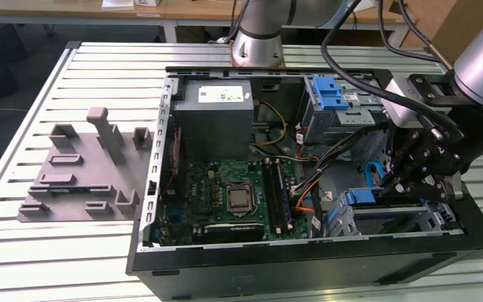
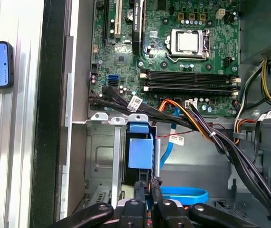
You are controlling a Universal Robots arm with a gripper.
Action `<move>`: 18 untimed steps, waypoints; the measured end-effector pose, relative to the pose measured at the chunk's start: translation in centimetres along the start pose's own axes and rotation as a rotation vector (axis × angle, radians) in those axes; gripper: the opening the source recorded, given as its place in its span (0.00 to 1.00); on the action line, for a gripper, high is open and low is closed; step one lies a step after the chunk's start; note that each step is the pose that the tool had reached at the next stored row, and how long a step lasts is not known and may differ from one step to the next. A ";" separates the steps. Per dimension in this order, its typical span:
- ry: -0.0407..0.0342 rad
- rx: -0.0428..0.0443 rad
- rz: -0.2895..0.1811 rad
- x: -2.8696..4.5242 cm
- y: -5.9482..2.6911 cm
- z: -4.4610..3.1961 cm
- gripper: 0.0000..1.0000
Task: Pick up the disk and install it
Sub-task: 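Insert the second disk wire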
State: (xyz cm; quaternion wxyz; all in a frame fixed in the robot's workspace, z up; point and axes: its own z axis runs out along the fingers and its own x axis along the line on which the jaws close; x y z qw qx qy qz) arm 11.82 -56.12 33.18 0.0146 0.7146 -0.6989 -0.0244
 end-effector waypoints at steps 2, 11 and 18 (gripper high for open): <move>0.0000 -0.0003 0.000 0.04 -0.05 0.05 0.17; -0.0003 -0.0004 0.000 0.06 -0.15 0.06 0.24; -0.0007 -0.0034 0.000 0.04 -0.10 -0.73 0.24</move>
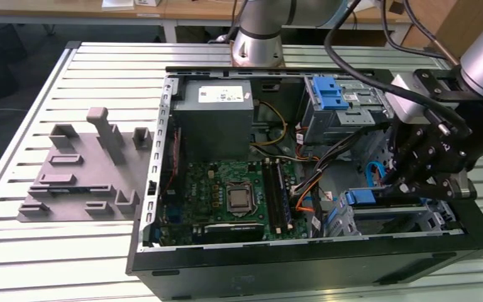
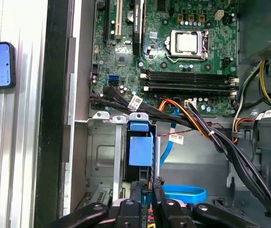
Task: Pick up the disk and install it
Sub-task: 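Insert the second disk wire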
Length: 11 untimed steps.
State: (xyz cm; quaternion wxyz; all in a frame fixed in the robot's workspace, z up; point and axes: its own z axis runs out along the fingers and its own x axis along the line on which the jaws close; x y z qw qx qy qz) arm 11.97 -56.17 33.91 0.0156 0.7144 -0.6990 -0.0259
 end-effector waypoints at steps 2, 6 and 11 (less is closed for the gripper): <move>-0.0001 -0.0018 0.000 0.00 0.02 -0.33 0.24; -0.0001 -0.0053 0.000 -0.01 0.04 -0.77 0.16; -0.0003 -0.0068 0.000 -0.01 0.05 -0.95 0.11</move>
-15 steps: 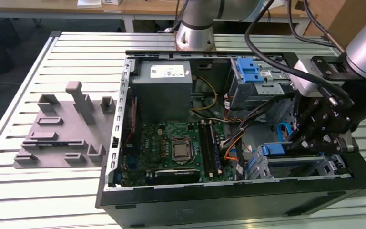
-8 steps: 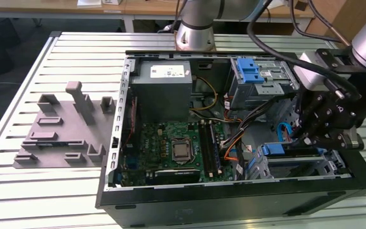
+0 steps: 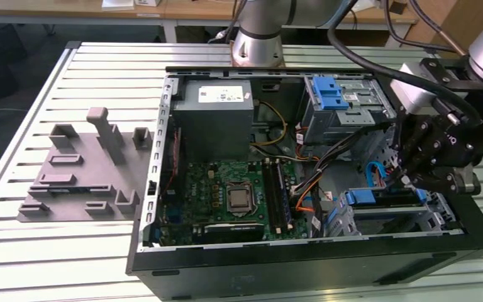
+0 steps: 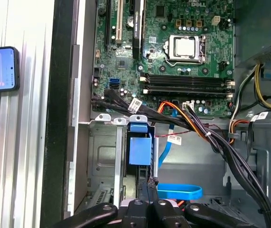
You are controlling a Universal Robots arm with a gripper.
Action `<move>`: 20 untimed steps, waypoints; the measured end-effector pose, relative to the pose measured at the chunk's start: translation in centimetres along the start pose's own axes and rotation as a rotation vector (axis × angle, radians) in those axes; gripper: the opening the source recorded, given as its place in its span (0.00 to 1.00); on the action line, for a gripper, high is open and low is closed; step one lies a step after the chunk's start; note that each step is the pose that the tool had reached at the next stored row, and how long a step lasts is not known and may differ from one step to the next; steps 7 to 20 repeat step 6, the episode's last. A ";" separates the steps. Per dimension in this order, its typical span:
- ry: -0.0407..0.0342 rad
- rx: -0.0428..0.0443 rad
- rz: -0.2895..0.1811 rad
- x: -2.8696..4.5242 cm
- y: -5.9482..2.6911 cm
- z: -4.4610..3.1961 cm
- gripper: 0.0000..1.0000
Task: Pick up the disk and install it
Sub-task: 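Insert the second disk wire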
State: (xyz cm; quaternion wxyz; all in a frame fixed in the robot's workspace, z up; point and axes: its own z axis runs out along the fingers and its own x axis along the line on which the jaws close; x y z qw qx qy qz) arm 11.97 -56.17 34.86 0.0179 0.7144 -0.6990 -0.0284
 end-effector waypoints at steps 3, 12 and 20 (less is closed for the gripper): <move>0.0002 -0.0001 0.000 0.00 0.00 -0.06 0.11; 0.0001 -0.0002 0.000 0.00 0.01 -0.10 0.11; 0.0001 -0.0002 0.000 0.00 0.01 -0.10 0.11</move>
